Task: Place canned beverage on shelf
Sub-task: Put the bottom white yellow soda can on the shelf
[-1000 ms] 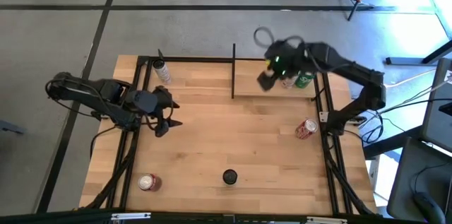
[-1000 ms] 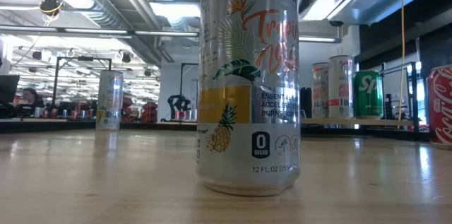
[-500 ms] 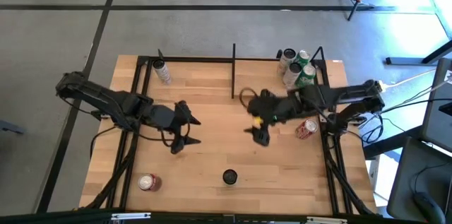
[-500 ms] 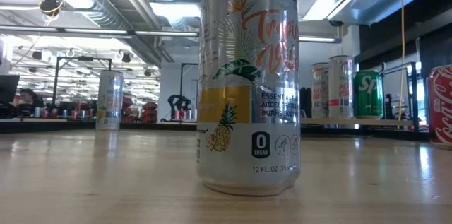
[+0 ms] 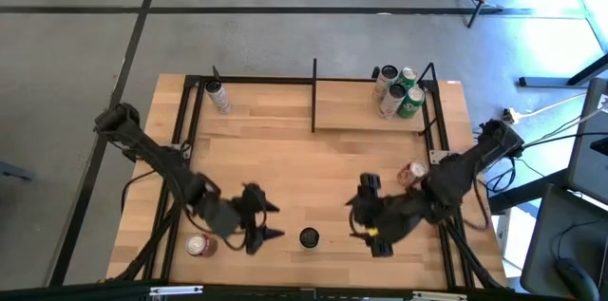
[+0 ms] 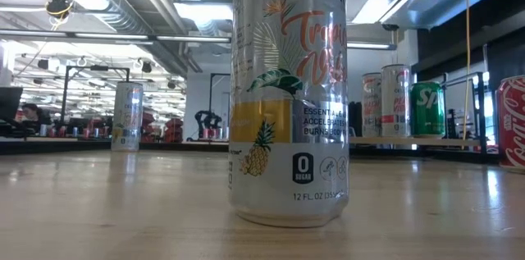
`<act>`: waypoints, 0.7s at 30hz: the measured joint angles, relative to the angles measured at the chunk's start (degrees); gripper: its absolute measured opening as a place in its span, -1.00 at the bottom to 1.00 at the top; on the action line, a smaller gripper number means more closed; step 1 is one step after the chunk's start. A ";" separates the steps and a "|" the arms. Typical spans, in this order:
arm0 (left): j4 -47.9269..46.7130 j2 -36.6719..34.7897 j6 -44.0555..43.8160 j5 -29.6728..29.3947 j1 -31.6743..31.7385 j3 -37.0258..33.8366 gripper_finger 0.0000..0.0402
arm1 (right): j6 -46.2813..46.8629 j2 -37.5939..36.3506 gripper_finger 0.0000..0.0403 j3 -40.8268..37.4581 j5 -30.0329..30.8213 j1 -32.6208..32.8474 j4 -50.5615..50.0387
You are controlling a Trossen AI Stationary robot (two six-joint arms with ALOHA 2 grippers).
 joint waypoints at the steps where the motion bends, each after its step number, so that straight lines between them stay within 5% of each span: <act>1: 0.07 1.43 -1.97 -0.58 -1.03 0.00 0.62 | 0.24 -0.07 0.62 -2.03 0.00 0.56 1.56; 13: 11.11 18.15 -7.95 -3.31 -2.77 0.00 0.62 | 6.65 -0.09 0.62 -30.91 -0.29 1.50 36.94; 17: 13.69 21.16 -7.83 -3.07 -1.39 0.00 0.62 | 2.54 0.42 0.62 -37.77 0.10 0.61 53.72; 21: 13.72 21.67 -6.81 -2.98 -0.44 0.00 0.62 | 3.17 2.81 0.62 -41.30 1.78 -1.35 60.29</act>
